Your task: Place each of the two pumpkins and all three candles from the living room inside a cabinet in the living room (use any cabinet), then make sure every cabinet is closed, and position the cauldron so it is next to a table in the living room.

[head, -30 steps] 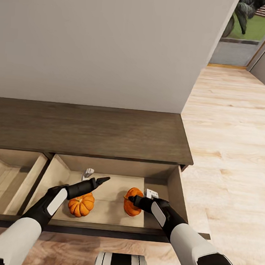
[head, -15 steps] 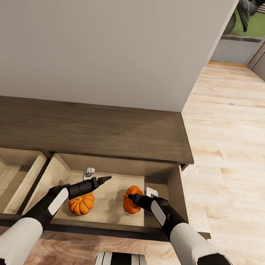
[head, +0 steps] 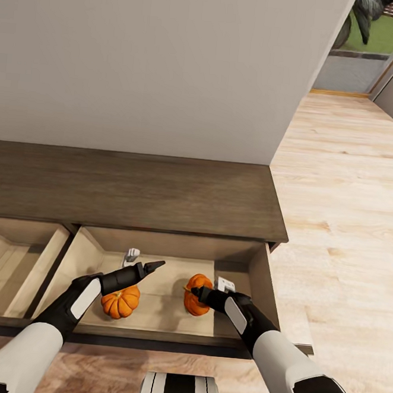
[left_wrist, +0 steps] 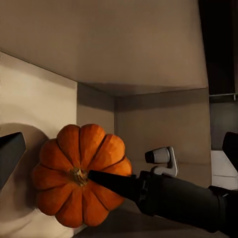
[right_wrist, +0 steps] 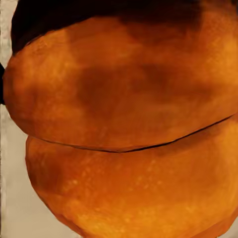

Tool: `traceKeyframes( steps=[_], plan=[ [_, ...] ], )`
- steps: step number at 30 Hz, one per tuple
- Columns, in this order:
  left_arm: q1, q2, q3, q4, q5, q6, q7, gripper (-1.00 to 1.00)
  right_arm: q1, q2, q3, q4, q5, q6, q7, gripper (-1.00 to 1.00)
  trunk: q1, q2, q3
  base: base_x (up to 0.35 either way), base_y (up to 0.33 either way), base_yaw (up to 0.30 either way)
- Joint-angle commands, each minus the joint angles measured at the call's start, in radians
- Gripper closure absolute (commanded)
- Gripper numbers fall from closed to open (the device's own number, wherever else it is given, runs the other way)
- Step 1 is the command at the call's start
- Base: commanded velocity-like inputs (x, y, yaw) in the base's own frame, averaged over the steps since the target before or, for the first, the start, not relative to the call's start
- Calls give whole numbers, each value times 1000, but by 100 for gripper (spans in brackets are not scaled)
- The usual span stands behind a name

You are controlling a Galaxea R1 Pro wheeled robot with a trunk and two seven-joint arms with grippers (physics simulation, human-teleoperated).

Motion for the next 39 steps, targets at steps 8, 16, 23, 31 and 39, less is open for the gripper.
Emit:
traceKeyframes(
  steps=[8, 16, 23, 31, 39],
  plan=[
    [0, 5, -4, -1, 23, 9, 1, -100, 0, -6, 4, 54, 1, 5, -2, -100, 0, 0, -1, 0, 0, 0],
    [0, 6, -4, -2, 24, 9, -3, -100, 1, -7, -2, 50, 2, 4, -3, -100, 0, 0, -1, 0, 0, 0],
    [0, 6, -4, -2, 24, 9, -3, -100, 0, -7, -3, 31, 2, 4, -33, -100, 0, 0, -1, 0, 0, 0],
    [0, 7, -4, -2, 24, 9, -23, -100, 0, -7, -4, 2, 2, 5, -67, -100, 0, 0, -1, 0, 0, 0],
    [0, 7, -4, -2, 24, 9, -26, -100, 1, -5, -2, -27, 4, 5, -165, -100, 0, 0, -1, 0, 0, 0]
  ],
)
